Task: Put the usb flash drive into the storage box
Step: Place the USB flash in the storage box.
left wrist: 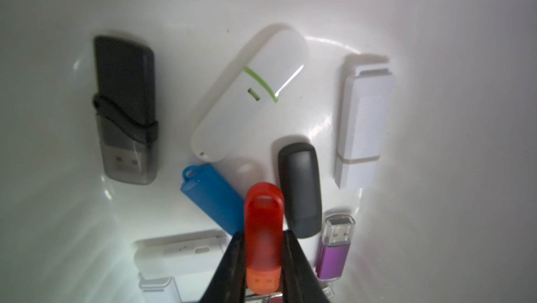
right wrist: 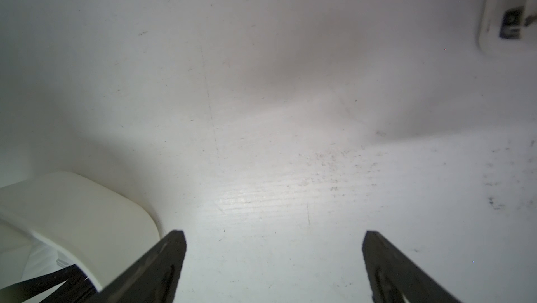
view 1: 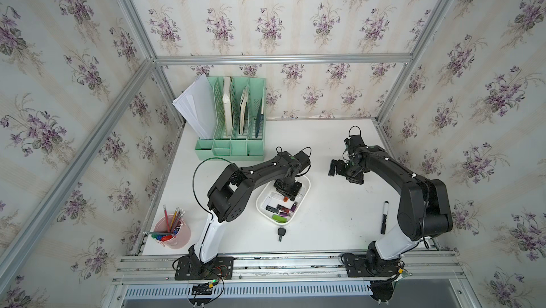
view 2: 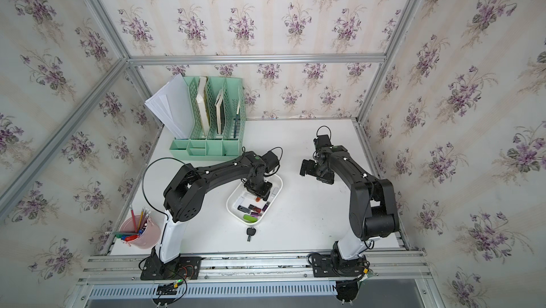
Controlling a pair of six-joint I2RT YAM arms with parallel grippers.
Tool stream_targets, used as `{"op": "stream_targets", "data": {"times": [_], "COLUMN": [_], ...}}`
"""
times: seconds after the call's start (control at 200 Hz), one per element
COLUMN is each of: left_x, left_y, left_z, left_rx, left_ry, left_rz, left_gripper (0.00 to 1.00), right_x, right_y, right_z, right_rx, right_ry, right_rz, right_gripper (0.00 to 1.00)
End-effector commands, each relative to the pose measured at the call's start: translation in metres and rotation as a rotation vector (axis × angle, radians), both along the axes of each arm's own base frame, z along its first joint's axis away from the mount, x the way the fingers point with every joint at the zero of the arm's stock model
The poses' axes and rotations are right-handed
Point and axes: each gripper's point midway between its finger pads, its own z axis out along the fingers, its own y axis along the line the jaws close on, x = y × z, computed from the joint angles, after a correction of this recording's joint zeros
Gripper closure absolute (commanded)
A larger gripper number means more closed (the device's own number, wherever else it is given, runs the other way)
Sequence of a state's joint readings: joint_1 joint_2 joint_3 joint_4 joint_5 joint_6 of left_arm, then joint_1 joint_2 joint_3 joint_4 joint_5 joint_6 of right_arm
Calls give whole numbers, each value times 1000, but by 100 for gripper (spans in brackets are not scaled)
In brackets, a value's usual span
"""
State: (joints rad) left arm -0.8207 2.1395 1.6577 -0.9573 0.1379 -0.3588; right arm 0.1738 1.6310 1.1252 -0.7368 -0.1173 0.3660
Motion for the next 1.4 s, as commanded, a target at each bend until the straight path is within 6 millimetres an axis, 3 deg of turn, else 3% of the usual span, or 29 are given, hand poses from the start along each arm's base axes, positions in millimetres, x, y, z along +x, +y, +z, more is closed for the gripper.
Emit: {"op": "stream_targets", "data": {"times": [0.0,0.27,0.505,1.399], "left_x": [-1,-2,4,-6], "left_y": [-3,-5,2,-8], "left_z": [0,-4,6,-10], "left_rx": [-3,11,22,37], "left_ry": [6,8,-25,5], "left_rz": [0,-8,-10,-28], "left_gripper": [76,76,76,71], "right_x": [-3,-5,-8,-13], "right_y": [-1,-3,-3,-6], "right_z": [0,0,-3,1], "right_rx": [-8,-8,-5,-6], "right_ry": [3,2,9,4], "right_rz": [7,7,5,1], "right_gripper": [0,0,0,0]}}
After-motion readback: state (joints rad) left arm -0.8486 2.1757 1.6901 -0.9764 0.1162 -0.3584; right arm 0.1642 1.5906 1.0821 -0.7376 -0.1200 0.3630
